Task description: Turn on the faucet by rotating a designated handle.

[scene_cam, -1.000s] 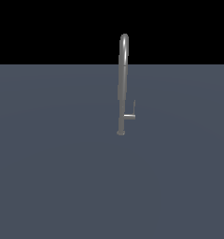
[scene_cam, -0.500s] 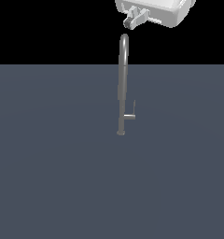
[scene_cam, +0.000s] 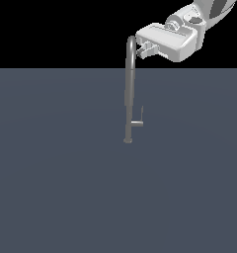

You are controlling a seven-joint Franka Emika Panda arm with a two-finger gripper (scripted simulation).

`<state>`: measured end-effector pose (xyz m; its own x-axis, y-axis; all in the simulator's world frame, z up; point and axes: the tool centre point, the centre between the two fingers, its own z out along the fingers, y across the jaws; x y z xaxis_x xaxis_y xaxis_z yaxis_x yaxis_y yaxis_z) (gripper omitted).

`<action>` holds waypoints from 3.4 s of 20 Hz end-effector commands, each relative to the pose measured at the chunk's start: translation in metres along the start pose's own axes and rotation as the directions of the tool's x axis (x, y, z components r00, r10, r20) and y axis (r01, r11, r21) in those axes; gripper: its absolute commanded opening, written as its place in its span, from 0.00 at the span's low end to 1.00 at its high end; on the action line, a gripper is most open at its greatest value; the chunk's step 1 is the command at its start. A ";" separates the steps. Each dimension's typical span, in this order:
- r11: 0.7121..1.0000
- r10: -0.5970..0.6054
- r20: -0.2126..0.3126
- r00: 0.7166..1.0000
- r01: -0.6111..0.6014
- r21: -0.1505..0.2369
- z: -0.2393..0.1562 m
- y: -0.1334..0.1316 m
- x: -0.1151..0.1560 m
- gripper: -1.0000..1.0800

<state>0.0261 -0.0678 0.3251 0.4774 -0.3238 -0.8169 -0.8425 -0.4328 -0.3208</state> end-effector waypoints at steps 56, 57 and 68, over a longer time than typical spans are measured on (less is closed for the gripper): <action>0.795 0.323 0.480 0.816 -0.509 0.330 0.069 0.065 0.143 0.00; 0.795 0.323 0.480 0.816 -0.509 0.330 0.070 0.068 0.141 0.00; 0.796 0.321 0.479 0.817 -0.507 0.331 0.086 0.095 0.141 0.00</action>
<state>0.0052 -0.0829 0.1491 0.0209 -0.0083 -0.9997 -0.9944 0.1035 -0.0216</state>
